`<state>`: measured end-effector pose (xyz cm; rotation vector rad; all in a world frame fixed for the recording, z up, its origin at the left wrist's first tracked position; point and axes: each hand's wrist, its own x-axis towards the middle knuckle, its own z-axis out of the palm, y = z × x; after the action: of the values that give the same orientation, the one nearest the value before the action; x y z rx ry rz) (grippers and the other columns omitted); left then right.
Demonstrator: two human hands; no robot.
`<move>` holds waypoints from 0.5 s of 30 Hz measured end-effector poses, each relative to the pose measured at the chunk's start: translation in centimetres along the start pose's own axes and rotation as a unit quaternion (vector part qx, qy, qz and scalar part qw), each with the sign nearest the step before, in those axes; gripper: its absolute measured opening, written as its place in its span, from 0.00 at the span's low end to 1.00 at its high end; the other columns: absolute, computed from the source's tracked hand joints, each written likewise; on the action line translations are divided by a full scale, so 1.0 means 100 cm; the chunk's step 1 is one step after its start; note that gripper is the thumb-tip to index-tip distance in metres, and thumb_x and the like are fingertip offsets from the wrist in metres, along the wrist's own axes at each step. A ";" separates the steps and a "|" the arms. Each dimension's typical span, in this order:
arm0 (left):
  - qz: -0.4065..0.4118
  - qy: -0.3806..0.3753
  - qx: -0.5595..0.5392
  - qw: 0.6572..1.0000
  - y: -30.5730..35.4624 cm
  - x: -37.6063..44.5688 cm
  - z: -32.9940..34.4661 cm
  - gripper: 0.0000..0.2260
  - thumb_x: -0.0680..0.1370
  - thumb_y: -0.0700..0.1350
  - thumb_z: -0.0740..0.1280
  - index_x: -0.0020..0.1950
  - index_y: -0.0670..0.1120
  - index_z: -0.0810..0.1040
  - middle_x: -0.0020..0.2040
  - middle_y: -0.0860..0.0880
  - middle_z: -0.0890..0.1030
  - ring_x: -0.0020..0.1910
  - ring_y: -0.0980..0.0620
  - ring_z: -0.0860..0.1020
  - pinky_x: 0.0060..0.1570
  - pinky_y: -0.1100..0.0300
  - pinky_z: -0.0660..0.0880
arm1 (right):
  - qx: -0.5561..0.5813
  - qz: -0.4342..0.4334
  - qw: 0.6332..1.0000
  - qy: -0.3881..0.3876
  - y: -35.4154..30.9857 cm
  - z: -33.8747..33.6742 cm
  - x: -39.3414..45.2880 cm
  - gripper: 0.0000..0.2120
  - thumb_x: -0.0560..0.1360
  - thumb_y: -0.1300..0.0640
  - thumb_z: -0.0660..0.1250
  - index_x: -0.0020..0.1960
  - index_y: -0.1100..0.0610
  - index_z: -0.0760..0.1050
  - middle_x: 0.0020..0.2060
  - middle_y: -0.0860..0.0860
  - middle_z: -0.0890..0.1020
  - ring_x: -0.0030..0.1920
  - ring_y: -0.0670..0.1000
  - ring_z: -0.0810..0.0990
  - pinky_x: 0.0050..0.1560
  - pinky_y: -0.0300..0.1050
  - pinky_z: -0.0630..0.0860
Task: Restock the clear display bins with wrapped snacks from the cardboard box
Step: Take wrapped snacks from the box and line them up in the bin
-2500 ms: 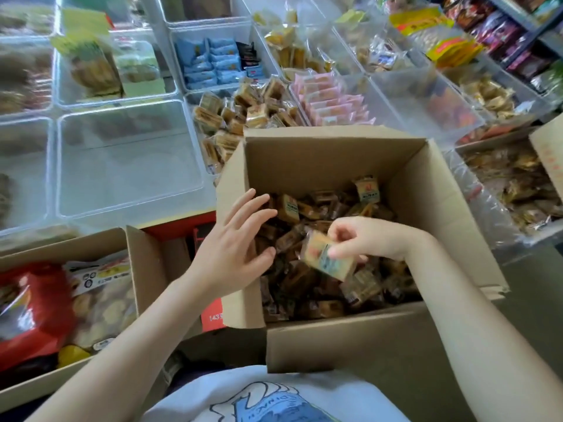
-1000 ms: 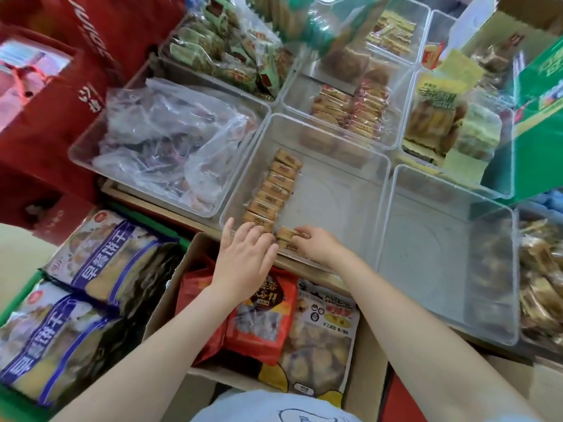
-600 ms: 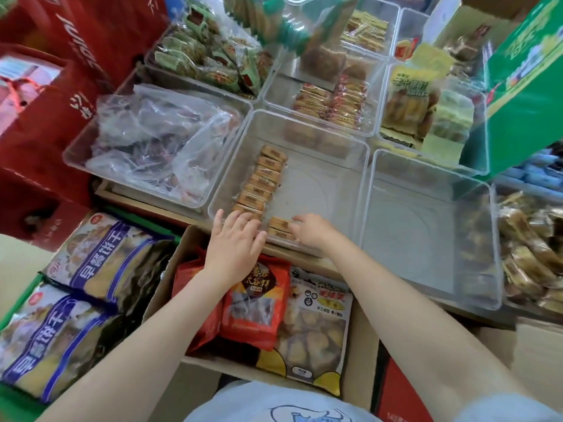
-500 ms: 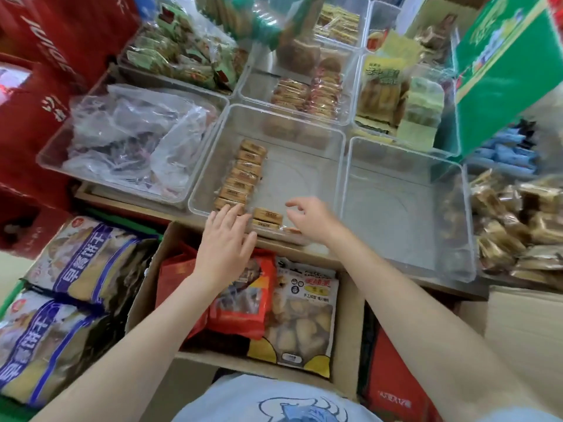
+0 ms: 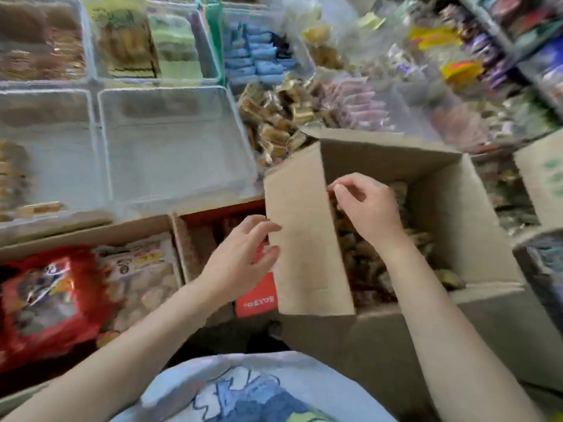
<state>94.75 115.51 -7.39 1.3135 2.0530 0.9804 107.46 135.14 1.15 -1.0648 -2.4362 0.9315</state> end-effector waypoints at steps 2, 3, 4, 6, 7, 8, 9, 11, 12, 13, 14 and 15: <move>0.016 -0.017 -0.031 0.999 0.030 0.009 0.025 0.19 0.82 0.53 0.63 0.73 0.59 0.68 0.76 0.58 0.62 0.71 0.57 0.65 0.63 0.60 0.66 | -0.024 0.042 0.998 -0.028 0.034 -0.024 -0.008 0.07 0.80 0.55 0.65 0.48 0.50 0.82 0.41 0.41 0.82 0.44 0.43 0.80 0.46 0.40 0.77; 0.021 -0.023 -0.042 0.999 0.042 0.012 0.037 0.20 0.82 0.55 0.63 0.74 0.62 0.66 0.78 0.61 0.59 0.72 0.60 0.61 0.65 0.60 0.64 | -0.041 0.056 0.996 -0.053 0.050 -0.032 -0.012 0.07 0.80 0.54 0.65 0.49 0.49 0.82 0.41 0.40 0.82 0.44 0.41 0.80 0.46 0.38 0.76; 0.026 -0.025 -0.051 0.998 0.052 0.015 0.047 0.22 0.82 0.57 0.62 0.75 0.63 0.65 0.79 0.64 0.54 0.73 0.63 0.57 0.67 0.60 0.61 | -0.062 0.062 0.993 -0.083 0.064 -0.038 -0.015 0.06 0.81 0.53 0.65 0.49 0.47 0.81 0.42 0.39 0.81 0.45 0.39 0.79 0.45 0.35 0.74; 0.034 -0.016 -0.053 0.998 0.065 0.022 0.065 0.24 0.81 0.61 0.61 0.77 0.63 0.63 0.80 0.65 0.47 0.77 0.64 0.48 0.73 0.55 0.55 | -0.113 0.064 0.978 -0.161 0.086 -0.049 -0.018 0.06 0.81 0.52 0.65 0.53 0.47 0.80 0.45 0.39 0.79 0.46 0.38 0.77 0.45 0.31 0.72; 0.037 -0.002 -0.043 0.998 0.068 0.025 0.072 0.25 0.81 0.62 0.60 0.77 0.63 0.63 0.81 0.65 0.45 0.79 0.63 0.45 0.75 0.52 0.52 | -0.142 0.068 0.966 -0.205 0.097 -0.052 -0.018 0.07 0.81 0.51 0.65 0.56 0.48 0.80 0.47 0.41 0.79 0.48 0.41 0.77 0.45 0.32 0.72; 0.039 0.015 -0.030 0.999 0.069 0.028 0.078 0.24 0.81 0.63 0.59 0.77 0.62 0.63 0.81 0.64 0.45 0.80 0.61 0.43 0.76 0.49 0.51 | -0.174 0.075 0.950 -0.247 0.106 -0.055 -0.017 0.09 0.81 0.51 0.65 0.59 0.49 0.79 0.50 0.44 0.80 0.52 0.45 0.78 0.47 0.35 0.73; 0.037 0.032 -0.020 0.999 0.069 0.031 0.082 0.24 0.81 0.63 0.59 0.77 0.62 0.64 0.81 0.63 0.45 0.80 0.59 0.43 0.77 0.46 0.51 | -0.203 0.084 0.933 -0.284 0.115 -0.057 -0.015 0.11 0.81 0.51 0.65 0.63 0.50 0.78 0.53 0.46 0.80 0.55 0.48 0.79 0.49 0.39 0.73; 0.025 0.059 -0.015 0.998 0.070 0.035 0.089 0.24 0.80 0.62 0.59 0.76 0.61 0.67 0.82 0.62 0.47 0.80 0.58 0.44 0.77 0.43 0.51 | -0.234 0.095 0.909 -0.331 0.130 -0.057 -0.011 0.14 0.81 0.52 0.65 0.66 0.50 0.77 0.58 0.49 0.80 0.59 0.51 0.79 0.53 0.42 0.74; 0.018 0.071 -0.022 0.997 0.071 0.037 0.093 0.22 0.80 0.60 0.59 0.74 0.60 0.68 0.82 0.62 0.48 0.80 0.59 0.45 0.76 0.45 0.51 | -0.239 0.088 0.903 -0.347 0.136 -0.056 -0.009 0.14 0.81 0.53 0.66 0.65 0.51 0.77 0.59 0.49 0.80 0.59 0.52 0.79 0.53 0.43 0.75; 0.013 0.083 -0.032 0.996 0.073 0.038 0.096 0.21 0.80 0.57 0.60 0.73 0.60 0.70 0.81 0.62 0.48 0.80 0.61 0.45 0.75 0.47 0.50 | -0.244 0.073 0.897 -0.362 0.141 -0.052 -0.007 0.13 0.80 0.53 0.66 0.65 0.51 0.78 0.59 0.50 0.80 0.59 0.52 0.79 0.55 0.44 0.77; 0.009 0.095 -0.042 0.995 0.074 0.038 0.099 0.20 0.80 0.54 0.61 0.72 0.59 0.71 0.81 0.63 0.49 0.79 0.62 0.45 0.74 0.48 0.50 | -0.252 0.056 0.890 -0.375 0.144 -0.048 -0.005 0.14 0.80 0.54 0.67 0.65 0.51 0.78 0.60 0.50 0.80 0.59 0.52 0.79 0.56 0.45 0.77; 0.006 0.106 -0.050 0.993 0.075 0.038 0.102 0.19 0.79 0.52 0.61 0.71 0.58 0.72 0.81 0.63 0.50 0.79 0.63 0.46 0.73 0.49 0.50 | -0.267 0.037 0.882 -0.386 0.146 -0.042 -0.002 0.16 0.79 0.54 0.67 0.66 0.52 0.77 0.61 0.50 0.79 0.60 0.52 0.78 0.58 0.46 0.77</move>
<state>104.80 124.09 -7.78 1.2151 2.1215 1.2594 117.58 144.27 -5.67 -1.0906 -3.4902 0.8257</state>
